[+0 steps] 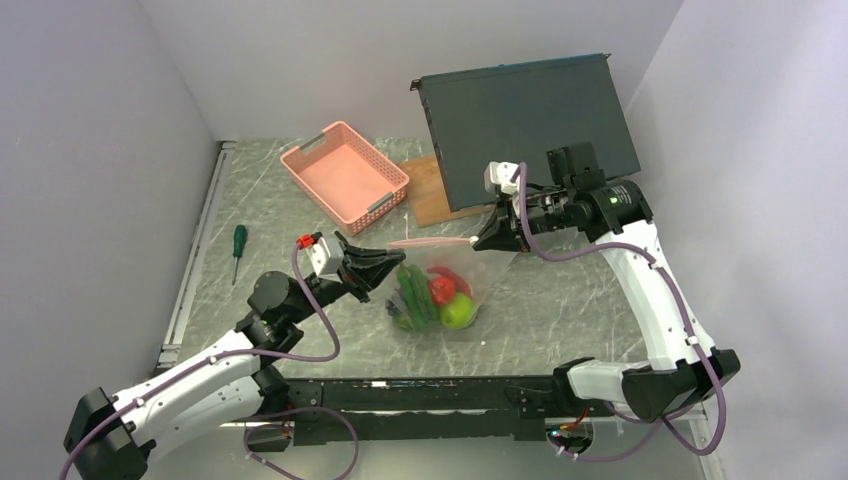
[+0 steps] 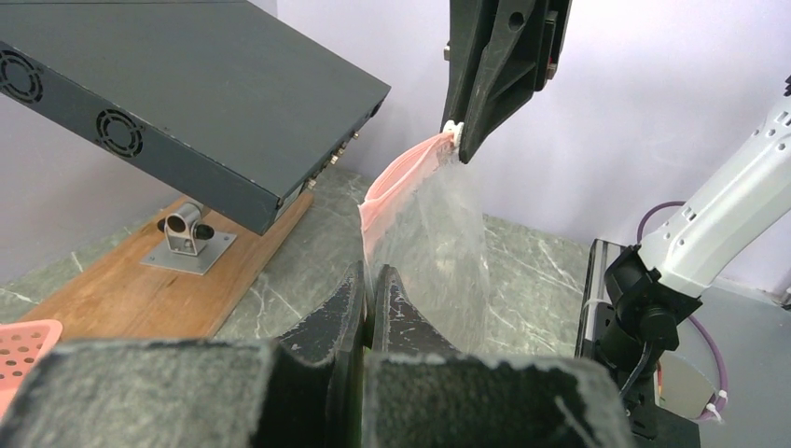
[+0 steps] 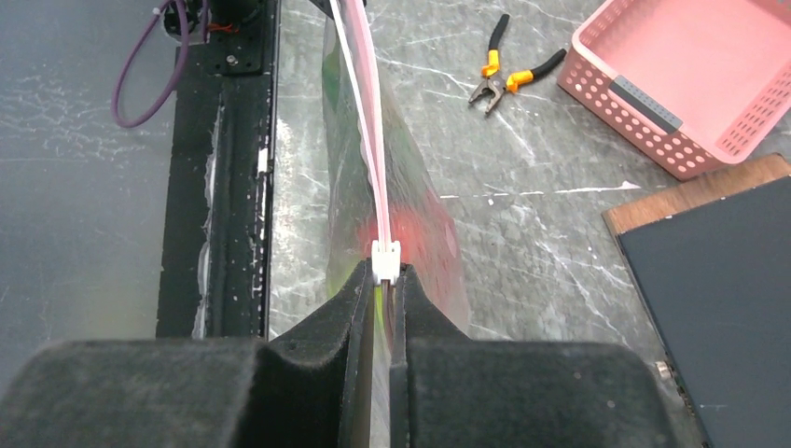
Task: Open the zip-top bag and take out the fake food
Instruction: Unzip the zipper food storage bag at the center of the board.
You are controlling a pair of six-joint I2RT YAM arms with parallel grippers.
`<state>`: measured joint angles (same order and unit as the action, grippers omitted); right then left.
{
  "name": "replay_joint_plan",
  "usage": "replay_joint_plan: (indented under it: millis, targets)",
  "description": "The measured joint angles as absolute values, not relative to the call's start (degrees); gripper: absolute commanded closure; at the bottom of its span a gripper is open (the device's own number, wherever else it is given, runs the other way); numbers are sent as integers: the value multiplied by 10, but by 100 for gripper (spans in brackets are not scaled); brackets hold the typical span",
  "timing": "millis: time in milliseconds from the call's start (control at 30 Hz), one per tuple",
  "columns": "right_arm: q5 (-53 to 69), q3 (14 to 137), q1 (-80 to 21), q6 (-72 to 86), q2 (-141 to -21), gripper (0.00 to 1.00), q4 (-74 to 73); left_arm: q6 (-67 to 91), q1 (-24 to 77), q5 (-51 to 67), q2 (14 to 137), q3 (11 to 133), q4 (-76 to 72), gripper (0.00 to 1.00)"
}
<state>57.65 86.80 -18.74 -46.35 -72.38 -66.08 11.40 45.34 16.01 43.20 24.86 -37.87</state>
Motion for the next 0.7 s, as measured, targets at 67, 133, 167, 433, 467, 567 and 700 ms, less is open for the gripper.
replay_joint_plan:
  millis: [67, 133, 167, 433, 467, 567, 700]
  targets:
    - [577, 867, -182, -467, -722, 100, -663, 114, 452, 159, 431, 248, -378, 100]
    - [577, 867, -177, -471, -721, 100, -665, 114, 451, 157, 428, 248, -375, 100]
    - [577, 867, -175, -473, -721, 100, -666, 114, 450, 156, 427, 247, -373, 100]
    - [581, 863, -151, -489, -713, 100, -675, 114, 442, 156, 414, 246, -361, 100]
    - [581, 862, -148, -491, -711, 99, -676, 114, 440, 156, 411, 245, -360, 100]
    - [580, 856, -141, -498, -705, 99, -678, 114, 437, 156, 406, 242, -356, 100]
    - [580, 854, -130, -507, -703, 99, -688, 114, 433, 156, 401, 237, -353, 100]
